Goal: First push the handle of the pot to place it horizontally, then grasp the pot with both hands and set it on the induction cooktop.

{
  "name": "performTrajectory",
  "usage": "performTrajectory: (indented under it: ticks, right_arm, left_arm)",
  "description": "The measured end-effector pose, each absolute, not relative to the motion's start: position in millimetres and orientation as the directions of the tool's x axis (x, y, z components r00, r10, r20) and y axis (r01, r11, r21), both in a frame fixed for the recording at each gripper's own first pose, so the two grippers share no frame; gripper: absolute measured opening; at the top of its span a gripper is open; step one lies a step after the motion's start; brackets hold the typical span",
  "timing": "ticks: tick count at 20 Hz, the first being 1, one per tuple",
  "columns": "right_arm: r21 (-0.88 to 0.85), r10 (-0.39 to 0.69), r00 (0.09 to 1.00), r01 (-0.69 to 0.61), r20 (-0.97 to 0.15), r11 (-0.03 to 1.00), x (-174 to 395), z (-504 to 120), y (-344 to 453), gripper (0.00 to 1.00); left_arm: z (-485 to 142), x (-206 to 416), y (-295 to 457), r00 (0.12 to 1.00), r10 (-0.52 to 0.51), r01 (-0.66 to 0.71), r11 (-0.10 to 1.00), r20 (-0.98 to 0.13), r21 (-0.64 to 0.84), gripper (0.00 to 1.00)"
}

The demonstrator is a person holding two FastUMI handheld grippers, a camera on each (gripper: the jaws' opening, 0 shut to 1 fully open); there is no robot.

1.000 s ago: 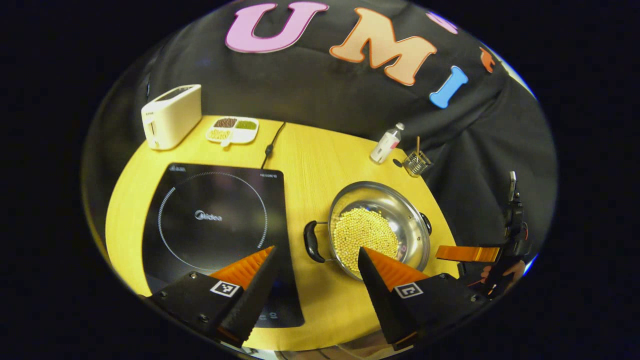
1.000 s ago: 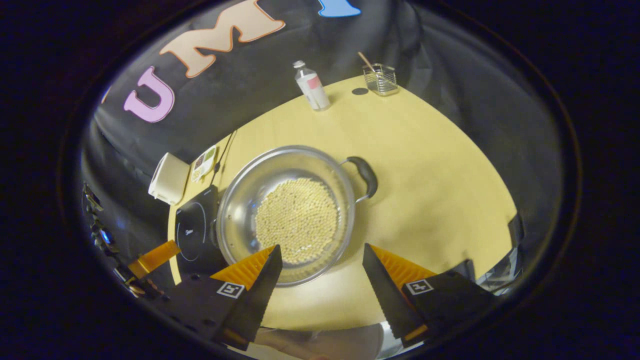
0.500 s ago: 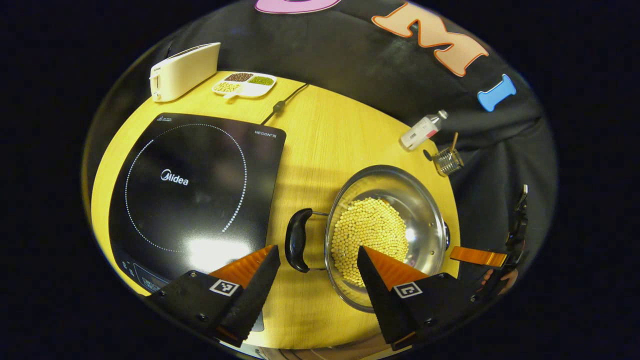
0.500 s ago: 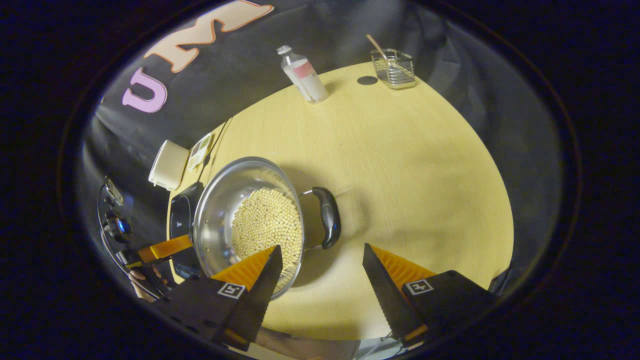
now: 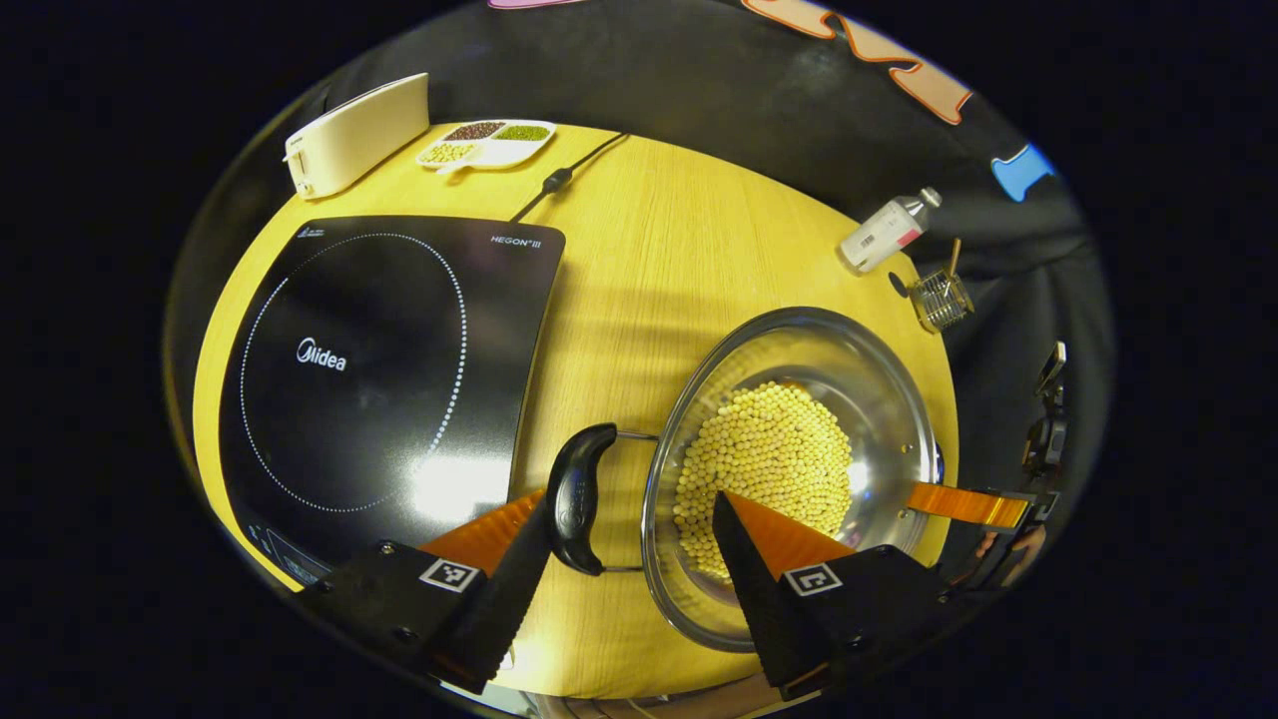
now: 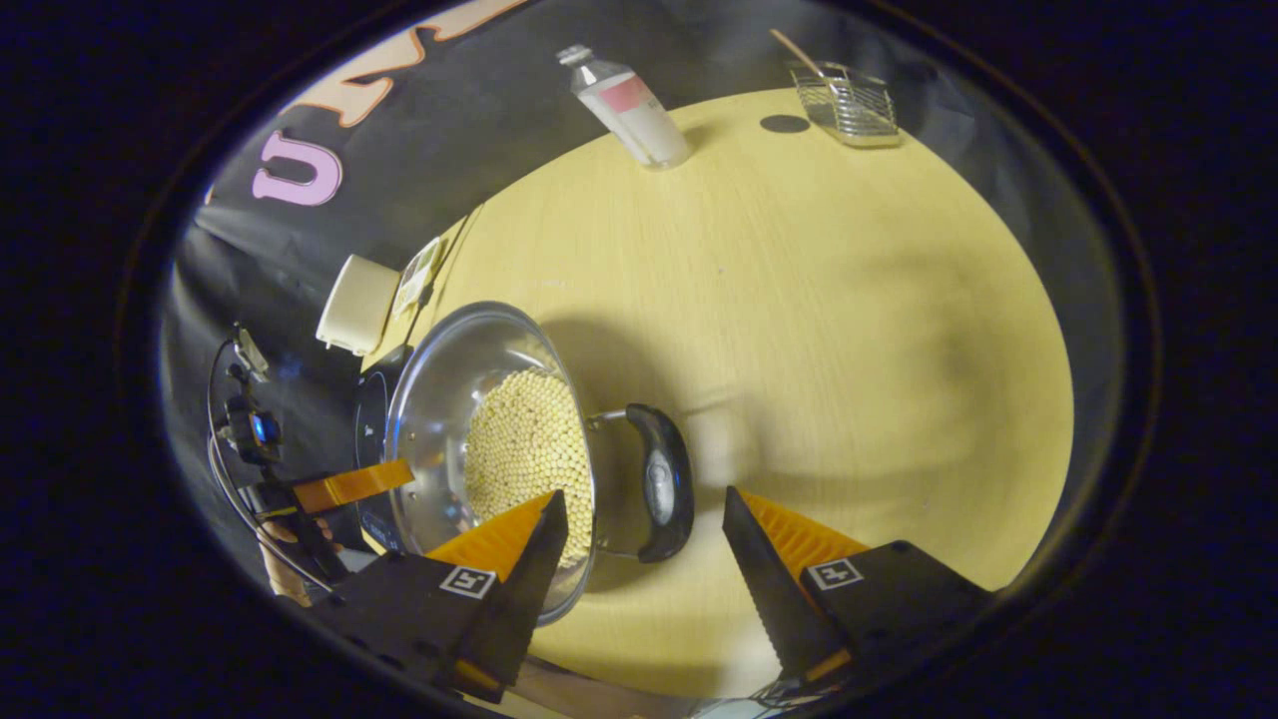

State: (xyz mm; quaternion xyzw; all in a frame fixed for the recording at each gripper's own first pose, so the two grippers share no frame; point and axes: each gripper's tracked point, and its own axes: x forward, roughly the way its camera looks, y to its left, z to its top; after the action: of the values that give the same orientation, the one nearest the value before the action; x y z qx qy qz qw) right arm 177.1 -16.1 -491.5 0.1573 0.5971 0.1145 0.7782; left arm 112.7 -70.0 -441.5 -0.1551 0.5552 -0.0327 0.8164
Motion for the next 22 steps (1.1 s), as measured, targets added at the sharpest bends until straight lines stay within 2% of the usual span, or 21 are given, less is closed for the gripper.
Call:
performTrajectory:
  ticks: [1, 2, 3, 5, 6, 8, 9, 11, 12, 13, 14, 17, 18, 20, 21, 22]
  right_arm:
    - [0.393, 0.379, 0.253, 0.006, -0.890, 0.920, 179.6, -493.5, -13.8, 0.96]
    - [0.403, 0.390, 0.247, 0.002, -0.887, 0.915, 180.1, -496.6, -11.3, 0.87]
    - [0.416, 0.403, 0.244, 0.001, -0.882, 0.909, 184.1, -497.6, -8.5, 0.87]
    - [0.428, 0.416, 0.231, -0.001, -0.879, 0.904, 186.8, -503.7, -3.3, 0.78]
    - [0.428, 0.419, 0.225, -0.008, -0.880, 0.904, 186.6, -506.8, -2.2, 0.68]
    - [0.433, 0.427, 0.207, -0.017, -0.880, 0.901, 185.0, -511.5, 0.5, 0.68]
    - [0.414, 0.408, 0.207, -0.013, -0.889, 0.910, 186.1, -516.4, -2.5, 0.68]
    - [0.426, 0.420, 0.184, -0.005, -0.889, 0.905, 185.8, -519.6, -1.1, 0.59]
    - [0.428, 0.420, 0.186, 0.004, -0.888, 0.904, 188.9, -527.4, 1.6, 0.58]
    - [0.434, 0.426, 0.183, 0.006, -0.886, 0.901, 187.1, -526.5, 3.3, 0.51]
    - [0.424, 0.417, 0.186, -0.003, -0.890, 0.906, 184.3, -521.3, 0.5, 0.50]
    - [0.409, 0.402, 0.194, -0.009, -0.895, 0.913, 188.3, -516.9, -1.2, 0.51]
    - [0.411, 0.404, 0.202, -0.004, -0.892, 0.911, 190.7, -514.4, -0.9, 0.55]
    - [0.416, 0.407, 0.214, -0.004, -0.888, 0.910, 191.8, -509.4, -3.3, 0.55]
    - [0.416, 0.408, 0.217, -0.007, -0.887, 0.909, 191.6, -508.3, -4.8, 0.50]
    - [0.417, 0.408, 0.218, -0.006, -0.887, 0.909, 189.9, -508.0, -6.0, 0.50]
  left_arm:
    - [-445.4, 114.4, -70.6, 0.371, -0.222, -0.119, 0.951, -0.902, -0.284, 0.95]
    - [-448.5, 115.3, -70.2, 0.362, -0.223, -0.121, 0.952, -0.905, -0.282, 0.95]
    - [-451.2, 116.2, -69.9, 0.354, -0.223, -0.122, 0.952, -0.908, -0.281, 0.93]
    - [-457.3, 116.9, -69.6, 0.335, -0.224, -0.128, 0.952, -0.915, -0.280, 0.90]
    - [-461.2, 115.1, -67.1, 0.321, -0.218, -0.132, 0.953, -0.922, -0.272, 0.89]
    - [-464.7, 115.5, -64.0, 0.314, -0.205, -0.137, 0.956, -0.927, -0.258, 0.80]
    - [-466.0, 115.8, -61.9, 0.305, -0.203, -0.135, 0.958, -0.930, -0.253, 0.72]
    - [-466.0, 114.3, -61.3, 0.299, -0.209, -0.139, 0.956, -0.931, -0.259, 0.62]
    - [-466.8, 114.0, -60.9, 0.292, -0.213, -0.137, 0.956, -0.932, -0.261, 0.63]
    - [-466.7, 113.8, -60.8, 0.296, -0.211, -0.140, 0.955, -0.932, -0.261, 0.62]
    - [-465.5, 114.1, -60.8, 0.297, -0.208, -0.142, 0.955, -0.932, -0.259, 0.62]
    - [-461.7, 111.0, -61.6, 0.293, -0.194, -0.134, 0.961, -0.936, -0.241, 0.60]
    - [-457.3, 108.3, -62.5, 0.299, -0.198, -0.125, 0.962, -0.934, -0.244, 0.63]
    - [-444.5, 102.7, -64.9, 0.304, -0.206, -0.119, 0.960, -0.930, -0.252, 0.60]
    - [-439.8, 101.1, -65.0, 0.309, -0.210, -0.116, 0.960, -0.928, -0.256, 0.63]
    - [-434.8, 99.0, -64.9, 0.311, -0.212, -0.112, 0.960, -0.926, -0.257, 0.63]
